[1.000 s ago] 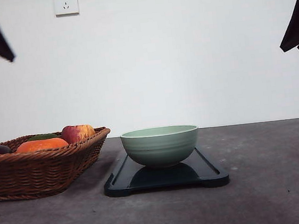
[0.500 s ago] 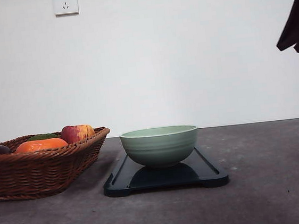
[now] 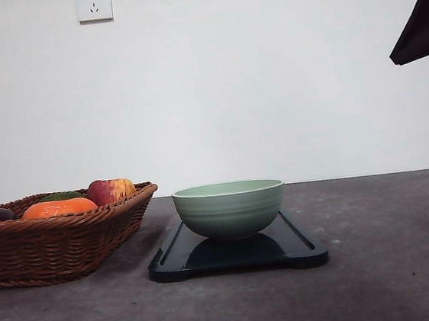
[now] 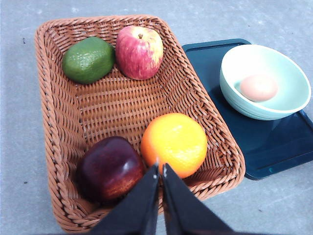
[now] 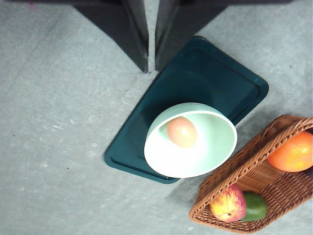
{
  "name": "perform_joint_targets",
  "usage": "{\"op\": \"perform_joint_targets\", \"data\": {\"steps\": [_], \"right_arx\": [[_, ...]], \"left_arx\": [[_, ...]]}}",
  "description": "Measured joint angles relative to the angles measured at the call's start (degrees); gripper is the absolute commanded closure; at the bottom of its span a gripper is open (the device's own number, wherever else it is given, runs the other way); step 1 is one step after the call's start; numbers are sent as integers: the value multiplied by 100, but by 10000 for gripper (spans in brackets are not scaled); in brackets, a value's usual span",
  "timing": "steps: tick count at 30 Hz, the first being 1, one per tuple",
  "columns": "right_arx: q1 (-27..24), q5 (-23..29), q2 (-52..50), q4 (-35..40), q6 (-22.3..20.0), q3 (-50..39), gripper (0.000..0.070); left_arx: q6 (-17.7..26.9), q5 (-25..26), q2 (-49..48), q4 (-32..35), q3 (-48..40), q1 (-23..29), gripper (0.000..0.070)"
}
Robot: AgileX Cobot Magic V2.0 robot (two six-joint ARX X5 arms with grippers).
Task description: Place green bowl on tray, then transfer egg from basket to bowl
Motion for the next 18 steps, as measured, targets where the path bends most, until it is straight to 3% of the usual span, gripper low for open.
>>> {"op": "perform_joint_targets", "data": {"steps": [11,18], "right_arx": [[0,0,0,0,0,0,686],[0,0,0,0,0,0,686]], "left_arx": [[168,-2,-429,164,-99,152,700],[273,-35,-1734,1196,-1474,722,700]]}}
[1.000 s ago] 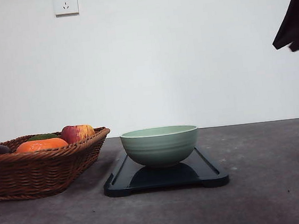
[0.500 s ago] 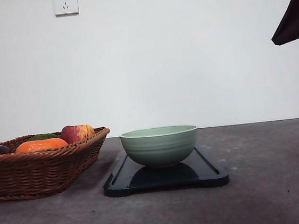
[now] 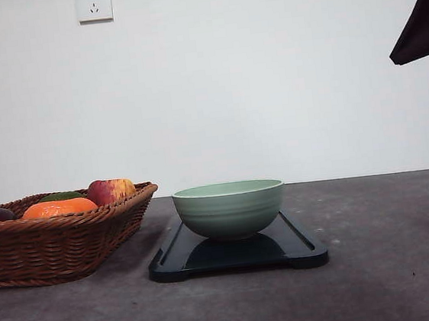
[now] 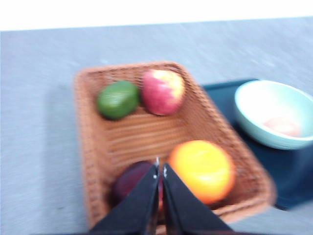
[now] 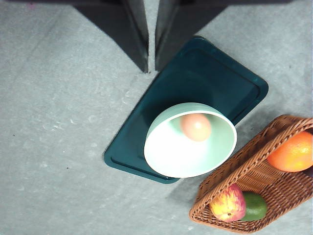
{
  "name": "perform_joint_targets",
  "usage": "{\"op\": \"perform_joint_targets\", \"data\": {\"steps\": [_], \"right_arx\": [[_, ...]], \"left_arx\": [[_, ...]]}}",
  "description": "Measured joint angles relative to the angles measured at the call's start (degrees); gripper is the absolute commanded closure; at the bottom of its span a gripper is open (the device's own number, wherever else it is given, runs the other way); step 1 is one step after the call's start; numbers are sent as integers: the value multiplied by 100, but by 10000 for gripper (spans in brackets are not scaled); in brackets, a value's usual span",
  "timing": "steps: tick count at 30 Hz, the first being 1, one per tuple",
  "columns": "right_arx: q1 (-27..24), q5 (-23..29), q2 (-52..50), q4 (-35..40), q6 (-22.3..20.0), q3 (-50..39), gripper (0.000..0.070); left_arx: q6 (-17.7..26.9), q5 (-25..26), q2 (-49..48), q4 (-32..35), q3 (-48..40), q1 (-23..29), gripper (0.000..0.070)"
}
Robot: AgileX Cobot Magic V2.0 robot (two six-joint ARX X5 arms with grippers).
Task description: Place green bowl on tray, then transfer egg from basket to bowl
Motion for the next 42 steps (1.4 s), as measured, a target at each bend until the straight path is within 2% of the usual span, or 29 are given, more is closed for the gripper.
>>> {"op": "perform_joint_targets", "data": {"steps": [5,10,13,42], "right_arx": [[0,0,0,0,0,0,685],[0,0,0,0,0,0,686],[0,0,1,0,0,0,685],[0,0,0,258,0,0,686]], "left_arx": [[-176,-355,-898,431,-925,285,700],[-459,-809,-1594,456,-1511,350,700],[-611,-883,-1928,519,-1734,434,700],[-747,-888,-2006,559,-1756,480,700]]}}
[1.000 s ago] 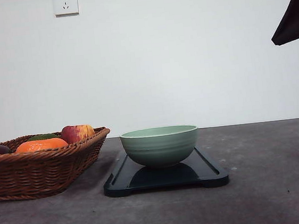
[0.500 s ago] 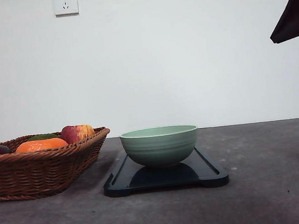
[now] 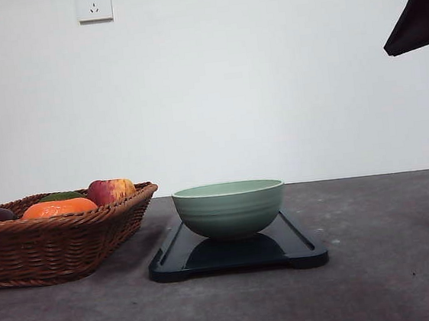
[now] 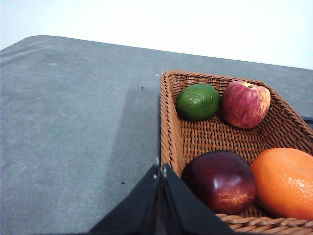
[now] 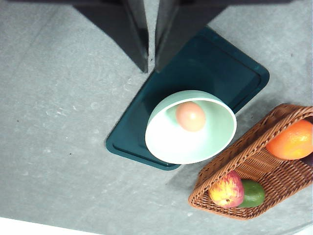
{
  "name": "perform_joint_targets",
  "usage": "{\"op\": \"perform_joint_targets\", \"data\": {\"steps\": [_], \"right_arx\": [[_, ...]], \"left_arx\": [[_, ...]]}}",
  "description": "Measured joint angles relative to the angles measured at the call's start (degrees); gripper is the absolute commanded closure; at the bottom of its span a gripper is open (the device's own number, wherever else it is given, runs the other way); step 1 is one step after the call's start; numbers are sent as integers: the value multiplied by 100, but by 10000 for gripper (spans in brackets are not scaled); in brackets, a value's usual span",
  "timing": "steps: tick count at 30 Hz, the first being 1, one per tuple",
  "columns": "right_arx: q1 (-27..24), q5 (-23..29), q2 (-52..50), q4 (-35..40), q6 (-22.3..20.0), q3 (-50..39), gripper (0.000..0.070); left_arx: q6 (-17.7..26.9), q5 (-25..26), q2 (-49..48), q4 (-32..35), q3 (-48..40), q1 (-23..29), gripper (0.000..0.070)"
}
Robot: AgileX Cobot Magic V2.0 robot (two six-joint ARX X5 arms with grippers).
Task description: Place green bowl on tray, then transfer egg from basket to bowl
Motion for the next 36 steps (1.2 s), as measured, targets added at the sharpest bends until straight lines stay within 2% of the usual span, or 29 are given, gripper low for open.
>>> {"op": "perform_joint_targets", "data": {"steps": [3,7,14,17,24,31,36], "right_arx": [[0,124,-8,-2,-131,0,685],[-128,765,-370,216,-314,-184,686],[-869,1410,-1821,946,-404,-1270,686],[-1180,1473,-2363,1069,-400,-1741,685],[-1539,1467,-3469,1113,-230,-2538,685],[-1659,1467,-4194,1361,35,-3129,685],[-1661,1458,-4242,1543,163,-3222,685]], "left_arx": [[0,0,0,0,0,0,700],[0,0,0,0,-2,0,700],[0,0,0,0,0,0,700],[0,0,0,0,-2,0,700],[0,0,0,0,0,0,700],[0,0,0,0,-2,0,700],[0,0,0,0,-2,0,700]]}}
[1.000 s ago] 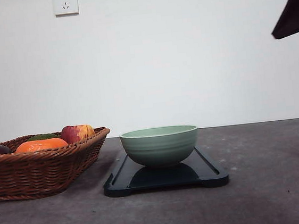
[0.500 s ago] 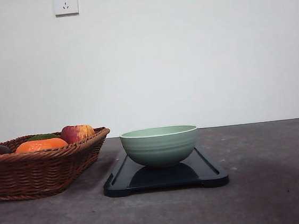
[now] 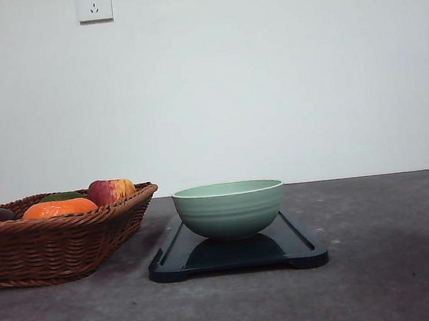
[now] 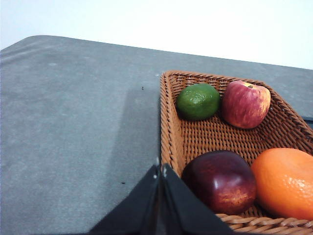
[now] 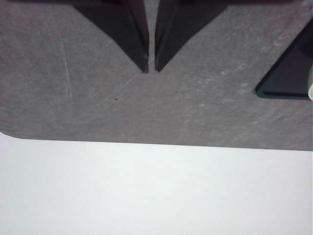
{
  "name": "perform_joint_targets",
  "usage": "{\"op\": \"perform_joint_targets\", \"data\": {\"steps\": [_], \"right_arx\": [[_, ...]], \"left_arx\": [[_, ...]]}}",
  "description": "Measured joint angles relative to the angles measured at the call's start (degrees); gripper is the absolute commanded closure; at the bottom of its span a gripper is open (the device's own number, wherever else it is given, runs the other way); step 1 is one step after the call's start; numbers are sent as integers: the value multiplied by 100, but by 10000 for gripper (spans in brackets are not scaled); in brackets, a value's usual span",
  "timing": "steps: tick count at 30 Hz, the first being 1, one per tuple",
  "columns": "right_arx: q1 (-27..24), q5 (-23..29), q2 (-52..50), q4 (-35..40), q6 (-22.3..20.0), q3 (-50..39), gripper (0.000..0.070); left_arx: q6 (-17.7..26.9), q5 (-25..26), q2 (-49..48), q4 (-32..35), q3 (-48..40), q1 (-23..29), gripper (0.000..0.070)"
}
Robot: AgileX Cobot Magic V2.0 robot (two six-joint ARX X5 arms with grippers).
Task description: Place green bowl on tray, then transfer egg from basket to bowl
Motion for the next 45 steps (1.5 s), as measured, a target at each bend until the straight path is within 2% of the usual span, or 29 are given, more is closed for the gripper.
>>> {"op": "perform_joint_targets", "data": {"steps": [45], "right_arx": [[0,2,0,17,51,0,685]], "left_arx": [[0,0,0,0,2,0,700]]}}
